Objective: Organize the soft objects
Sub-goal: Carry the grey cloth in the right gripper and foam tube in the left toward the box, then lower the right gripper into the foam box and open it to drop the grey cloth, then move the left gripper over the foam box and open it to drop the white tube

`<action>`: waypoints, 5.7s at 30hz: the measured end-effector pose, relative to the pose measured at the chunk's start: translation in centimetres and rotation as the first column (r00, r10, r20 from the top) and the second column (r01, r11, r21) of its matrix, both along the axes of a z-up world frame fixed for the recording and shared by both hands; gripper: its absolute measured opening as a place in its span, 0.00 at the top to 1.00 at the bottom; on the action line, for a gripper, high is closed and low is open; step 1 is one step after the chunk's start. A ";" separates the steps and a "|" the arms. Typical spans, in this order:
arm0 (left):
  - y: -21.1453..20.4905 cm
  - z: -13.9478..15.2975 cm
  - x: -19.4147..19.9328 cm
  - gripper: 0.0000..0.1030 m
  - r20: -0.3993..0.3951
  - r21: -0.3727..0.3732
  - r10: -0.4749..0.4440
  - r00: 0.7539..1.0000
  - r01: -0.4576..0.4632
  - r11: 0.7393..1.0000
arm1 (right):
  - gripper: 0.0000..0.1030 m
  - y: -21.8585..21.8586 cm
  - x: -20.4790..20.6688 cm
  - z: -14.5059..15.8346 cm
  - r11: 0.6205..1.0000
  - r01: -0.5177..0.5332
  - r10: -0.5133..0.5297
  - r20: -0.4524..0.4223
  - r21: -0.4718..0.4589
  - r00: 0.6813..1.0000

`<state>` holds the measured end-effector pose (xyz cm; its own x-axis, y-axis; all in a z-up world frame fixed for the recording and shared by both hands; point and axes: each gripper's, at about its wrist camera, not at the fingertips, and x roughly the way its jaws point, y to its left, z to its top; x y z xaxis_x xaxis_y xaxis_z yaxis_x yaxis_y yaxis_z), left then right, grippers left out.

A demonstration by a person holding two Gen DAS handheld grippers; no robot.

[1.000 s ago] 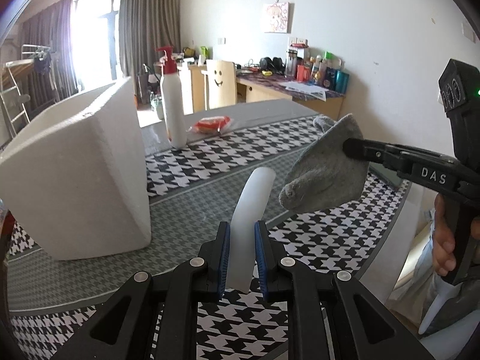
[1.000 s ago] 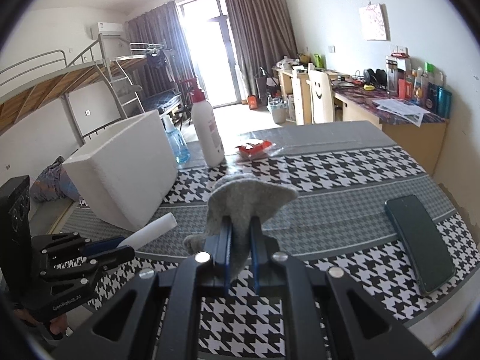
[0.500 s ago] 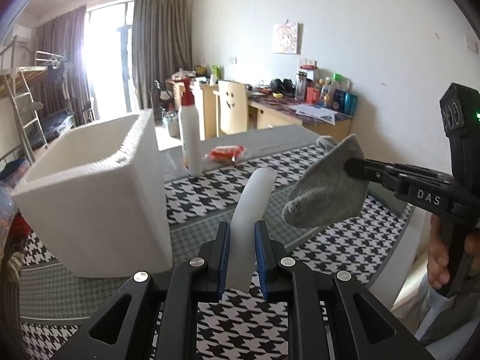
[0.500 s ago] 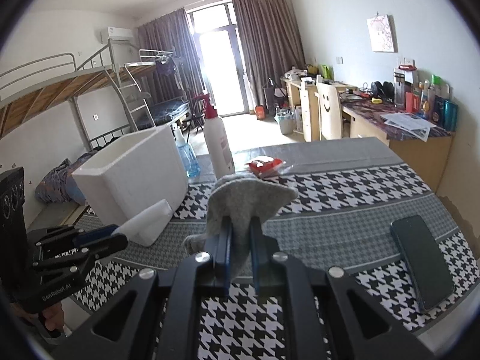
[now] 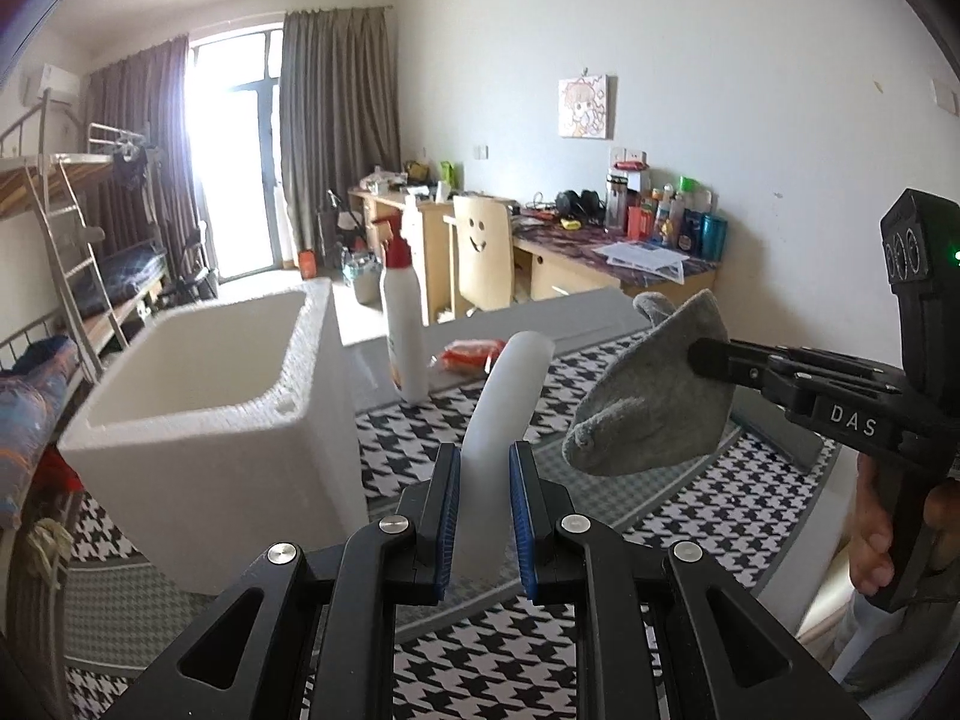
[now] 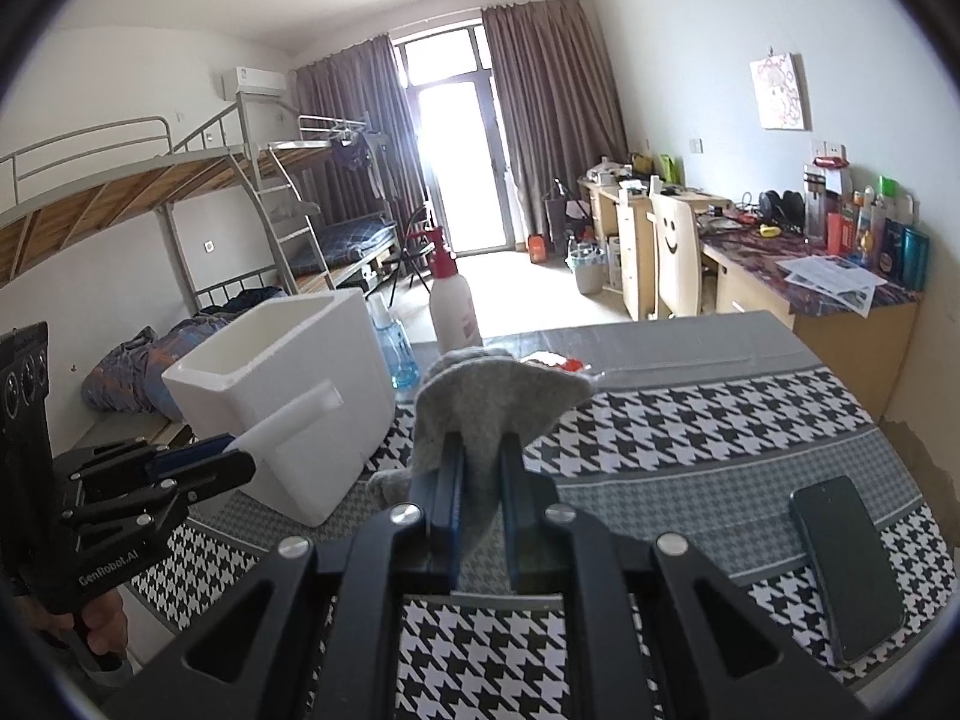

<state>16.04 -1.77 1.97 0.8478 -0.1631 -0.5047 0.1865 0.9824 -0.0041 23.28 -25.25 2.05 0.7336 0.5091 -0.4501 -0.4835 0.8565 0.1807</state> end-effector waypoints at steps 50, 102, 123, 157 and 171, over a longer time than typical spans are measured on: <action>4.6 5.0 1.5 0.83 0.134 -0.017 0.111 0.985 -0.110 0.994 | 0.87 4.4 2.0 5.4 0.997 -0.062 0.058 0.098 0.044 0.993; 13.2 4.5 -0.7 0.83 0.157 -0.039 0.388 0.908 -0.387 0.921 | 0.87 14.7 4.2 6.1 0.969 -0.246 0.247 0.071 -0.020 0.966; 14.2 4.1 -1.2 0.83 0.149 -0.051 0.422 0.895 -0.419 0.907 | 0.86 18.1 5.2 4.9 0.958 -0.274 0.276 0.021 -0.091 0.961; 15.5 3.4 -1.5 0.83 0.132 -0.063 0.442 0.888 -0.437 0.897 | 0.15 21.8 6.4 3.1 0.936 -0.309 0.308 -0.032 -0.170 0.951; 14.7 3.8 -0.2 0.82 0.130 -0.058 0.392 0.911 -0.388 0.920 | 0.15 19.5 6.1 3.6 0.949 -0.280 0.282 -0.012 -0.145 0.959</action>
